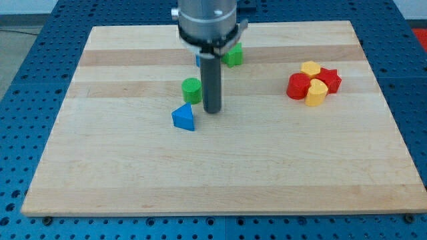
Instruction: Move the blue cube close to the green circle
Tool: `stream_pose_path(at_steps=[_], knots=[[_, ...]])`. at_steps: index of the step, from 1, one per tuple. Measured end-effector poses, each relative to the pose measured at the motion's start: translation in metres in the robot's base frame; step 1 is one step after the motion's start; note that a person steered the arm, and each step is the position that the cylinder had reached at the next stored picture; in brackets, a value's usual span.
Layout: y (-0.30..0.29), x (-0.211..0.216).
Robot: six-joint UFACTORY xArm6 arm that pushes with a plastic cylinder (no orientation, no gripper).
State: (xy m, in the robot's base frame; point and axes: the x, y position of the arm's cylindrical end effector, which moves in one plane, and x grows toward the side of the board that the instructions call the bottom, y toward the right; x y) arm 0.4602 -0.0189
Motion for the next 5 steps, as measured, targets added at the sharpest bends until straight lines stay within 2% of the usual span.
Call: stream_pose_path(at_steps=[1,2,3,5], knots=[[-0.017,0.068],[-0.075,0.086],[-0.077,0.061],[-0.040,0.025]])
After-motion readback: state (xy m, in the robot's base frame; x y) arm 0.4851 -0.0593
